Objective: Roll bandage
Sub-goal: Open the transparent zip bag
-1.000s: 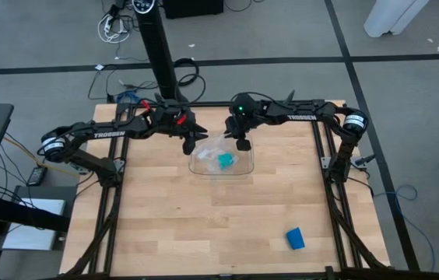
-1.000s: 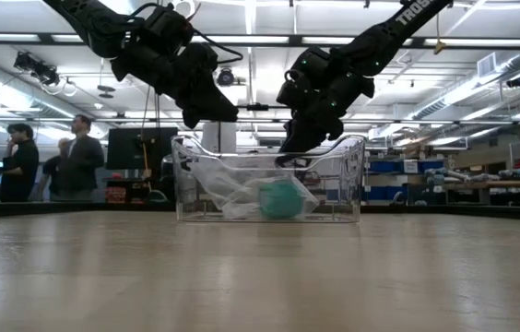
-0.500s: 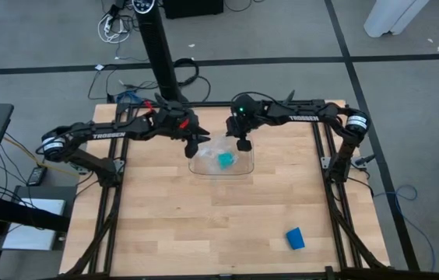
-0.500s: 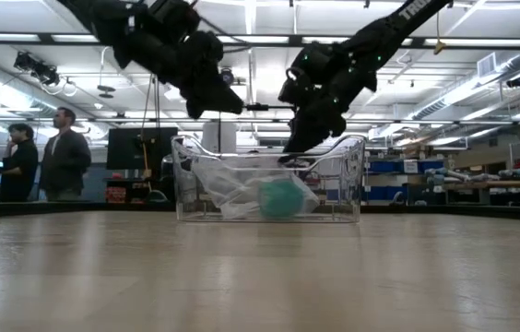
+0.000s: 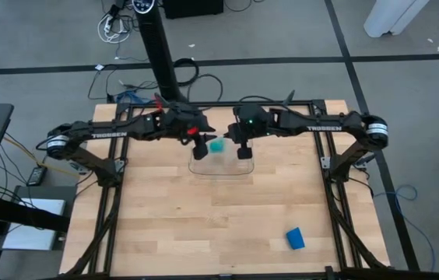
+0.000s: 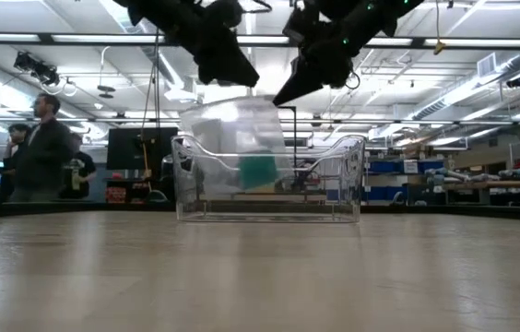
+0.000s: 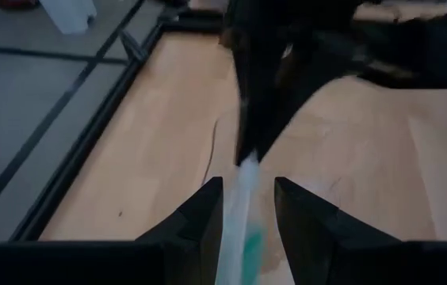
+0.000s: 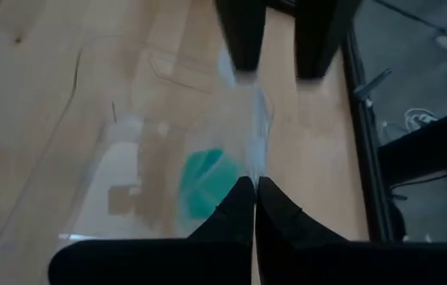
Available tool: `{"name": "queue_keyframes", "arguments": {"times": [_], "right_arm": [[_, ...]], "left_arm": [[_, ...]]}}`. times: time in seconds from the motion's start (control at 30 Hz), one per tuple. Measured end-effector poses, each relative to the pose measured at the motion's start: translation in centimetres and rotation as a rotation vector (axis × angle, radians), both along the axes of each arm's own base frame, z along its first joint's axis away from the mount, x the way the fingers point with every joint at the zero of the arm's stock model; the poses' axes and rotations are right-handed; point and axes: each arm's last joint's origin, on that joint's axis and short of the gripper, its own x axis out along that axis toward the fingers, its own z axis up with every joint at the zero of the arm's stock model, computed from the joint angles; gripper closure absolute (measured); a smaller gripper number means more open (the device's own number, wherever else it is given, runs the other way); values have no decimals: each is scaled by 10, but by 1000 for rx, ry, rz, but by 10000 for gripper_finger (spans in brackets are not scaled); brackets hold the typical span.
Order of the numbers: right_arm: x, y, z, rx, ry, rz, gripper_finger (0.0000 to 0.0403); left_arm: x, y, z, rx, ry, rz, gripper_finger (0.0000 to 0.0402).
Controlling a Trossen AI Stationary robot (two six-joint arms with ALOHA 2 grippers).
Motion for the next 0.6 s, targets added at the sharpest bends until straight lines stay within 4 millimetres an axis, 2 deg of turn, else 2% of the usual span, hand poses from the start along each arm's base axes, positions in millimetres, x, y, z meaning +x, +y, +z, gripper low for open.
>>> {"name": "queue_keyframes", "arguments": {"times": [0.17, 0.27, 0.4, 0.6], "right_arm": [[3, 6, 0, -42, -1, -47, 403], [3, 6, -1, -37, 0, -75, 403], [2, 5, -2, -25, -2, -90, 403], [1, 6, -8, -20, 21, -86, 403]], "left_arm": [[28, -9, -4, 51, 118, -65, 279], [41, -13, -3, 108, 193, -44, 279], [48, -20, -1, 198, 262, -7, 279], [49, -29, -1, 281, 290, 47, 280]]}}
